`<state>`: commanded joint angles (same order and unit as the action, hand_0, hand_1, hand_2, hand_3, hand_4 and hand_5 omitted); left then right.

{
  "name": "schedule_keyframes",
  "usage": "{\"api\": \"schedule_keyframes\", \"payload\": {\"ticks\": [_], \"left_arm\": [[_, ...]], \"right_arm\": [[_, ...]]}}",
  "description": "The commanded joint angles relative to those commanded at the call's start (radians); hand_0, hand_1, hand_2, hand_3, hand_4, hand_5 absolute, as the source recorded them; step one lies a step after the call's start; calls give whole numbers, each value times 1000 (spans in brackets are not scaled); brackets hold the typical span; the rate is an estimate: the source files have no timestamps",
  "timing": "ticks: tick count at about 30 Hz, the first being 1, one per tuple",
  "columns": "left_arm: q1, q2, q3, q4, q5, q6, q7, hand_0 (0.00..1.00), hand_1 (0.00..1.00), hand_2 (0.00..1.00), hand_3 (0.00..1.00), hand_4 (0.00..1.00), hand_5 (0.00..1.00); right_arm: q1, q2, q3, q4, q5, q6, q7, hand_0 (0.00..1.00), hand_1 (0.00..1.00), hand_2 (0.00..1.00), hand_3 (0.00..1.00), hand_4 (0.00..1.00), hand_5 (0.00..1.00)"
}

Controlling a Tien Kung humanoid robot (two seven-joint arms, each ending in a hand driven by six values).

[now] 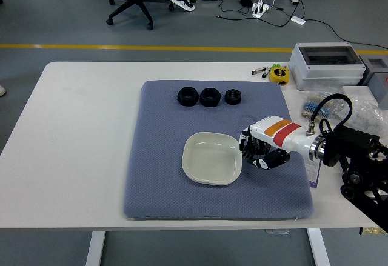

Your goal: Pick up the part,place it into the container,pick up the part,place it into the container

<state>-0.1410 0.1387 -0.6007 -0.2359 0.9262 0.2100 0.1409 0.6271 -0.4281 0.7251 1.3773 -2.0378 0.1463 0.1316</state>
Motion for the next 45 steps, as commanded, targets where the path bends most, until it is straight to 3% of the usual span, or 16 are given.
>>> {"api": "schedule_keyframes", "payload": {"ticks": [7,16,17,22,23,34,35,40,41,45], "left_arm": [[-3,4,-2,-1,2,1,1,681,645,640,554,619,580],[-4,6,-2,-2,2,1,3,680,645,642,553,619,580],[-4,6,-2,-2,1,1,3,680,645,642,553,619,579],[-4,8,-2,-2,1,1,3,680,645,642,553,619,579],[-3,8,-3,-2,2,1,4,680,645,642,553,620,580],[-4,8,-1,-2,-1,2,3,680,645,642,553,620,580],[-4,8,0,-2,-4,2,3,680,645,643,553,620,580],[-5,7,7,-1,-15,5,0,680,645,643,553,620,580],[-4,7,6,-1,-17,5,0,680,645,644,553,620,580],[-4,7,6,-2,-12,3,1,680,645,644,553,620,580]], "right_arm": [[62,58,-47,-5,7,-9,-3,141,300,382,444,713,2],[131,141,-108,-65,-40,-52,-25,167,326,407,471,741,5],[133,144,-108,-69,-47,-50,-26,251,453,625,851,998,402],[137,145,-104,-82,-78,-28,-28,251,453,625,851,998,402],[136,144,-103,-85,-77,-24,-25,344,532,748,998,998,460],[123,138,-74,-101,-69,-42,-27,361,545,769,998,998,472],[120,136,-63,-107,-76,-46,-29,349,528,739,935,998,439],[113,117,-15,-154,-131,-36,-31,349,528,739,935,998,439],[113,112,-11,-175,-144,-36,-35,342,524,711,874,998,403],[114,105,-9,-241,-173,-32,-36,342,524,711,874,998,403]]}}
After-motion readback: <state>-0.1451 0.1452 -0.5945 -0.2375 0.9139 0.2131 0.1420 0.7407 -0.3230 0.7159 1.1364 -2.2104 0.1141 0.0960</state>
